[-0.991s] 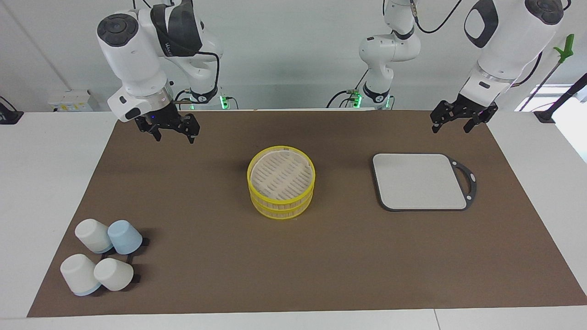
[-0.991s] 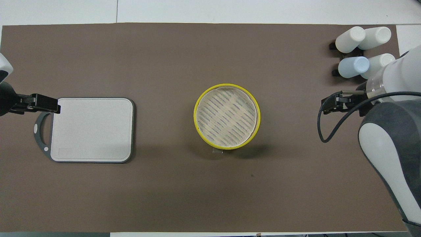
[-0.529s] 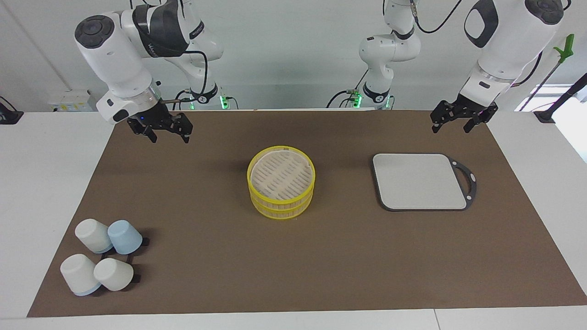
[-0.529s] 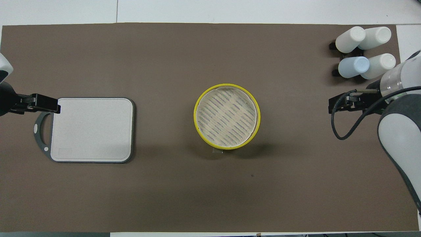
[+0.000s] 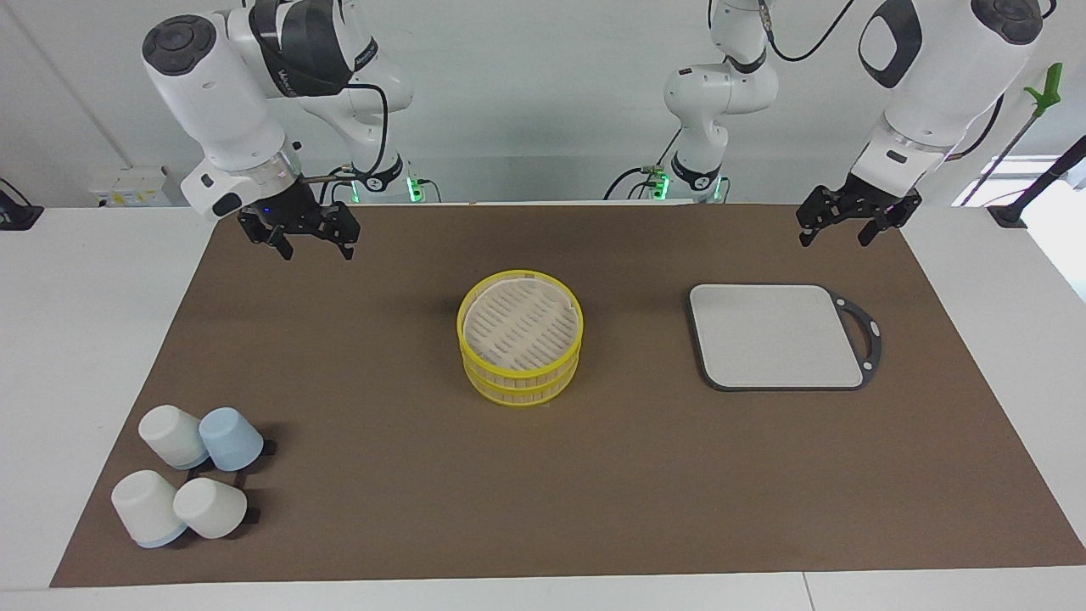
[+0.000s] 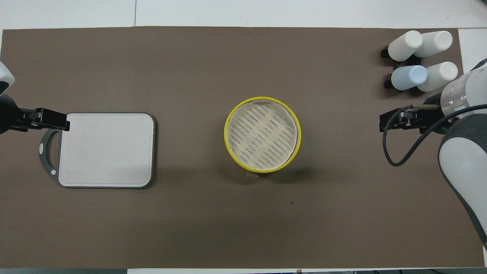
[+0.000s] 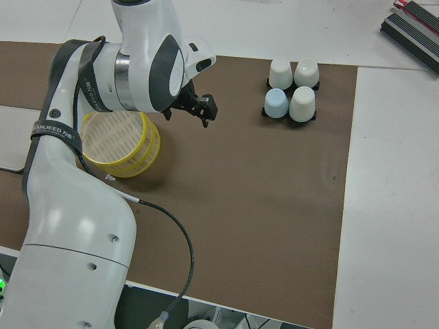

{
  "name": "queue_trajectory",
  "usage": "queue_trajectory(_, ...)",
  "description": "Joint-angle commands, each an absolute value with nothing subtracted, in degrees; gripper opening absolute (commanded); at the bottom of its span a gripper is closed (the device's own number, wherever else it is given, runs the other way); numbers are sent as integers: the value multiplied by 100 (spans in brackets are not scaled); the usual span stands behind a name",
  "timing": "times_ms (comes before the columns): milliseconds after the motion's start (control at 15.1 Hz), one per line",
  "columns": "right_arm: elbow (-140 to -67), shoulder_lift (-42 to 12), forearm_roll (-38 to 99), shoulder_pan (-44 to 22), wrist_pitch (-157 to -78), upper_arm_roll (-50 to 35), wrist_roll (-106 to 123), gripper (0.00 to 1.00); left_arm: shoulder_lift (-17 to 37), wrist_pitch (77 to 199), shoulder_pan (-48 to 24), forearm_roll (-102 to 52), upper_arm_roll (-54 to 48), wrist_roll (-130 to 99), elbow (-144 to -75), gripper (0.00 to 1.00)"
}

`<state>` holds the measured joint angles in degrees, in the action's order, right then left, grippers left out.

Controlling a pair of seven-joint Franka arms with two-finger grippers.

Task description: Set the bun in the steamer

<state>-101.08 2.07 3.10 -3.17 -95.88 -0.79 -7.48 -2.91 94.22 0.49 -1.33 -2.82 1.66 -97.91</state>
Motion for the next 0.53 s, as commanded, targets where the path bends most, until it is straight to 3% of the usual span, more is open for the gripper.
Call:
queue_trajectory(0,-10231,299,343,-290,-9861,-105,-730,100,-422,9519,53,-53,-290,237,-9897,100)
queue_trajectory(463,-10222,299,80,-290,-9879,-123,-694,100,-422,9519,53,-53,-290,237,-9896,100)
